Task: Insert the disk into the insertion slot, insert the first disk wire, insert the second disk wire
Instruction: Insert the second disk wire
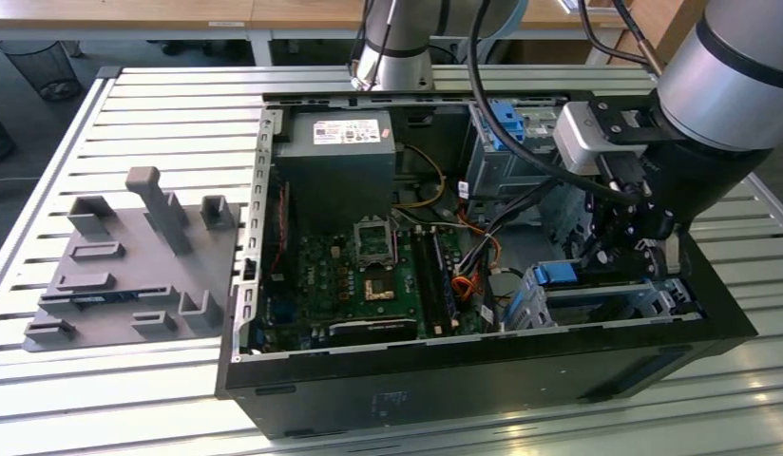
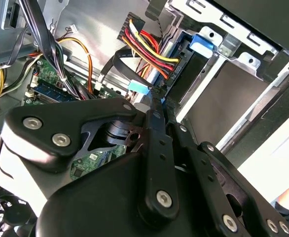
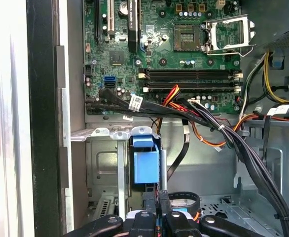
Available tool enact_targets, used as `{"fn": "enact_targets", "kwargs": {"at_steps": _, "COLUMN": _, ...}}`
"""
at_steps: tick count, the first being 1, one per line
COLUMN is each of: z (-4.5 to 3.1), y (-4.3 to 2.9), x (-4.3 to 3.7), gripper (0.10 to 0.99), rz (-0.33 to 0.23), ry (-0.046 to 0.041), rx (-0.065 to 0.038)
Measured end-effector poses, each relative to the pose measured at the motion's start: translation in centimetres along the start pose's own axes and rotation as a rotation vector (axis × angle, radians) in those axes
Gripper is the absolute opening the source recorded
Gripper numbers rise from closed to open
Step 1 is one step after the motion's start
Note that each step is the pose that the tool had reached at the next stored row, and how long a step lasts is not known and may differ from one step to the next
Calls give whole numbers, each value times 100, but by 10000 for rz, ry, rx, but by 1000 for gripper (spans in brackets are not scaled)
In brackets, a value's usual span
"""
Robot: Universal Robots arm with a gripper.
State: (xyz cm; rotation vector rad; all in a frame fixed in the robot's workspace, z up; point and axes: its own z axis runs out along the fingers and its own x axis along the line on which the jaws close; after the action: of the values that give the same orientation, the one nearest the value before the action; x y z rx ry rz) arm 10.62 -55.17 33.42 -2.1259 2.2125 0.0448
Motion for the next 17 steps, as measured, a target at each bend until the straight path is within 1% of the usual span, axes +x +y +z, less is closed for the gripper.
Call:
{"fn": "enact_targets", "kwargs": {"at_steps": 3, "z": 1, "y": -1, "x": 0, "gripper": 149, "rz": -6, "ry": 0, "rx": 0}}
{"fn": "enact_targets", "kwargs": {"at_steps": 5, "z": 4, "y": -2, "x": 1, "gripper": 149, "rz": -34, "ry": -19, "rx": -3}}
{"fn": "enact_targets", "kwargs": {"at_steps": 7, "z": 4, "y": -7, "x": 0, "gripper": 149, "rz": -61, "ry": -77, "rx": -7}}
{"fn": "enact_targets", "kwargs": {"at_steps": 9, "z": 5, "y": -11, "x": 0, "gripper": 149, "rz": -64, "ry": -115, "rx": -9}}
{"fn": "enact_targets", "kwargs": {"at_steps": 17, "z": 15, "y": -13, "x": 2, "gripper": 149, "rz": -63, "ry": -120, "rx": -10}}
